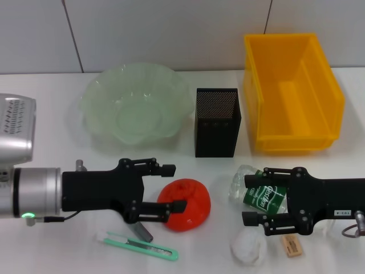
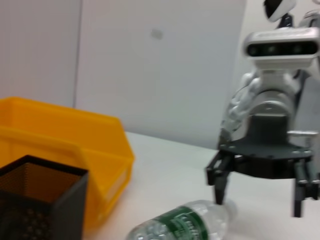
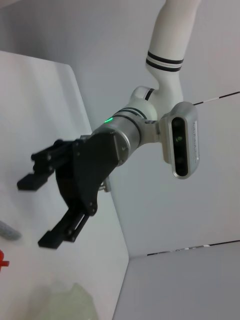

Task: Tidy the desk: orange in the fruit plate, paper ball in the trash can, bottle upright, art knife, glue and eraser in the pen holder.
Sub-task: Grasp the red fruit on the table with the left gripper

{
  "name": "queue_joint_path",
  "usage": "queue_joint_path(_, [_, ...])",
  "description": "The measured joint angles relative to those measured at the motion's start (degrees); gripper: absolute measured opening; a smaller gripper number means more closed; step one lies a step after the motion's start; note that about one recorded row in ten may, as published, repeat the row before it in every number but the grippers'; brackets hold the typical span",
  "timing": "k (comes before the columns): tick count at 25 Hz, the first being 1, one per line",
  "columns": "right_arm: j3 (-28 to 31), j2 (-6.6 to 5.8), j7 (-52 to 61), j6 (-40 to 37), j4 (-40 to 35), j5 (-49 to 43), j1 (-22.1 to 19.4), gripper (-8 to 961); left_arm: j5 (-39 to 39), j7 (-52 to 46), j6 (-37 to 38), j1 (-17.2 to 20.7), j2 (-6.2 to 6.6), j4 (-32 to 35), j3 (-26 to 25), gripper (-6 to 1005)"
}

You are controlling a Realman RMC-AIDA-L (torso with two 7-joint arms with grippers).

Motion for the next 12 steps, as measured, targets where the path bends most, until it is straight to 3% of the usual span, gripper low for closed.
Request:
queue_joint_path(6, [0.26, -0.22, 0.14, 0.00, 0.00, -0.01, -0.35, 783, -0.11, 0.30, -7.61, -1.60, -1.11, -1.94, 2.26, 753])
queue_joint_path(12, [0.08, -0.33, 0.17, 0.00, -0.03, -0.03, -0.39, 783, -0.45, 0.37, -11.54, -2.48, -1.17, -3.22, 4.55, 744])
